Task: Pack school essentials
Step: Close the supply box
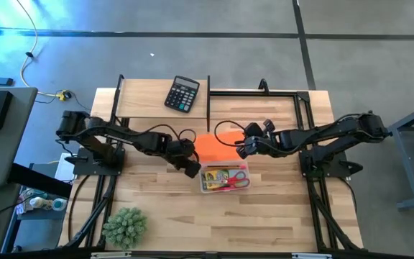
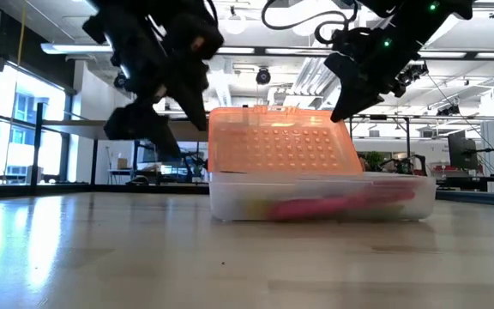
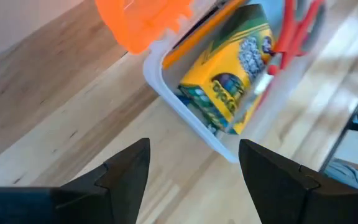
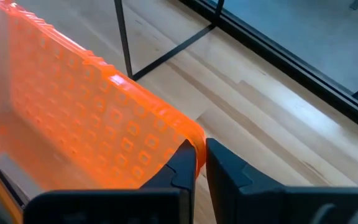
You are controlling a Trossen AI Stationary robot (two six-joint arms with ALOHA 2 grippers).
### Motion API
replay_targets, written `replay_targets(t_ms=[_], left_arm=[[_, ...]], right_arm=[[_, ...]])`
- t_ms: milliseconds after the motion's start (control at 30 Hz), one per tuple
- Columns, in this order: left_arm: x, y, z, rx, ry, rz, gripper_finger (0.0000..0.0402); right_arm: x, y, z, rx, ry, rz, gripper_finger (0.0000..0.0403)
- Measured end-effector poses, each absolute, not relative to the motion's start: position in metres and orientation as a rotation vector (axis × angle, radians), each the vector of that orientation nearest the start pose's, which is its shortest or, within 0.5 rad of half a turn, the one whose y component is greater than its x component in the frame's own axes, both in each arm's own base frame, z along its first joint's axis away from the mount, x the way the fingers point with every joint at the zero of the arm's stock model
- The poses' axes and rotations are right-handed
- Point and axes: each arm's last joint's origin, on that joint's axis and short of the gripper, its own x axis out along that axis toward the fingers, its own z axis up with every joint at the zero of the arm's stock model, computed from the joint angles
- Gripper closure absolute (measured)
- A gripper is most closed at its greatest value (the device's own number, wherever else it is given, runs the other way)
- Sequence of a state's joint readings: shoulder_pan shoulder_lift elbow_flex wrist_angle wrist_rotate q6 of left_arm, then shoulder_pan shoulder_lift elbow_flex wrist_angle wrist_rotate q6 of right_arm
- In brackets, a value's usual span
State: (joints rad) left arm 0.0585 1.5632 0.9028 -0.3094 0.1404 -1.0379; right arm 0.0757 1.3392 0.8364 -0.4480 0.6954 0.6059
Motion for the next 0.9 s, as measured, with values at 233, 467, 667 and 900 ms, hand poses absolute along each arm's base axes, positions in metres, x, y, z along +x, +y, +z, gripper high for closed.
replay_targets(t_ms=[233, 467, 667, 900], left_arm=[[0.284, 0.021, 0.206, -0.985, 0.936, 0.416, 0.0165], [0.267, 0.045, 0.23, -0.954, 0.863, 0.358, 0.0165], [0.255, 0.069, 0.243, -0.956, 0.786, 0.381, 0.0165], [0.248, 0.094, 0.249, -0.981, 0.691, 0.417, 0.0165]], right_arm=[[0.256, 0.002, 0.222, 0.177, 0.677, -0.808, 0.0385], [0.255, 0.016, 0.223, 0.098, 0.649, -0.811, 0.0385], [0.254, 0.022, 0.224, 0.059, 0.63, -0.821, 0.0385], [0.254, 0.022, 0.224, 0.021, 0.641, -0.814, 0.0385]])
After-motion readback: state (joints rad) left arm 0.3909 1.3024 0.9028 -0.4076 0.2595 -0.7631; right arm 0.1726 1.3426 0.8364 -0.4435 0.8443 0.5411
